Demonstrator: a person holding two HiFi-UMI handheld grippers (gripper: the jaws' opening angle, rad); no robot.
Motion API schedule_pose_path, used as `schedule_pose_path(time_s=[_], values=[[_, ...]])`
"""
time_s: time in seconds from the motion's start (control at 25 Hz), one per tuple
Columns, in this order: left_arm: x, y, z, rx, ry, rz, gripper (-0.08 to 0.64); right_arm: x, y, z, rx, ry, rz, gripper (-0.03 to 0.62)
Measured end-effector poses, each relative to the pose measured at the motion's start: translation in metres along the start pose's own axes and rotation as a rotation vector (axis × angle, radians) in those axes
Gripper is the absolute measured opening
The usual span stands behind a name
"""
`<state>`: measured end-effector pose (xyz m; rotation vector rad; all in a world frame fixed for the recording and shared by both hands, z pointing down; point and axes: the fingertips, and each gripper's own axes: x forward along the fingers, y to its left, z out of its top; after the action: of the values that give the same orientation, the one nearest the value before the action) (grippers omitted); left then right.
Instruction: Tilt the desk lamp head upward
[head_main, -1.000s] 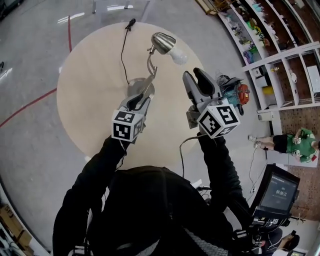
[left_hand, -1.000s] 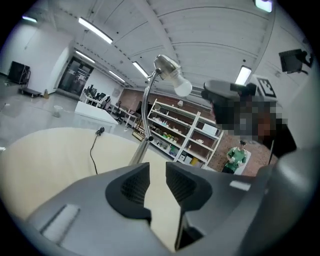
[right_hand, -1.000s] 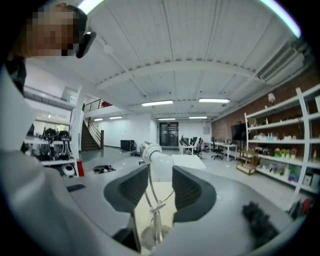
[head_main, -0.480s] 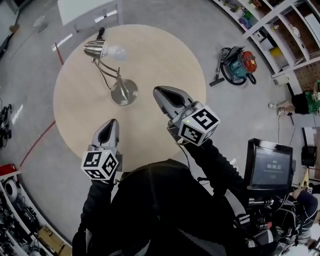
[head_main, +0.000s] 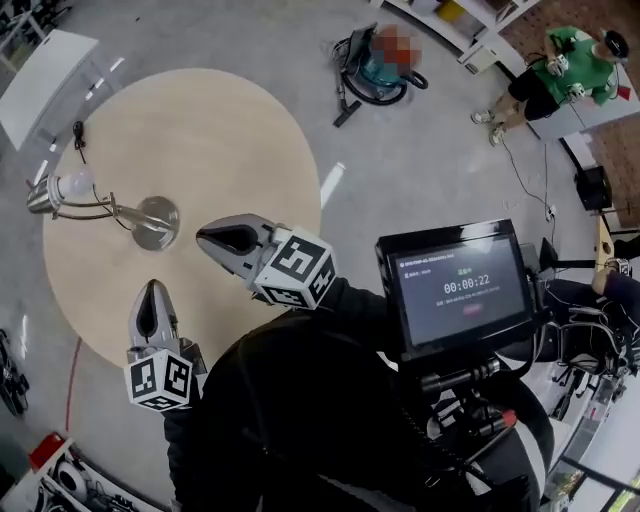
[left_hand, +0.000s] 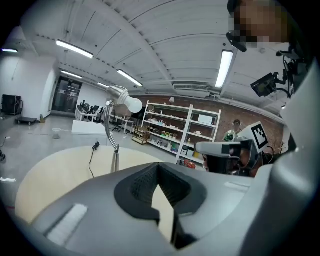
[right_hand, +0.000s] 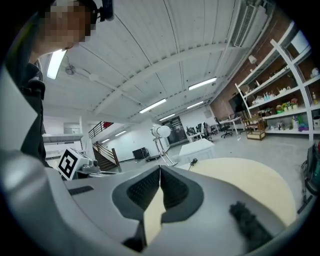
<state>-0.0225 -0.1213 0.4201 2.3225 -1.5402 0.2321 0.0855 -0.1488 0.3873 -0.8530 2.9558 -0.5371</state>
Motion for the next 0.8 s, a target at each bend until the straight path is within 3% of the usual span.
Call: schedule_pose_path(time_s=[0.16, 0.28, 0.8], values=[[0.038, -0.042, 0.004, 0.029, -0.008, -0.126, 0.006, -0.029, -0.022, 0.001, -0.022, 0.01, -0.06, 0.006], [0.05, -0.048, 0.016, 0.073, -0.005, -0.161, 0.006, -0.029, -0.026, 0.013, -0.038, 0.01, -0.084, 0.006], [0.031, 0.004, 0.016, 0.018, -0.024, -0.055, 0.006, 0.001, -0.029, 0.013, -0.103, 0.06, -0.095, 0.006]])
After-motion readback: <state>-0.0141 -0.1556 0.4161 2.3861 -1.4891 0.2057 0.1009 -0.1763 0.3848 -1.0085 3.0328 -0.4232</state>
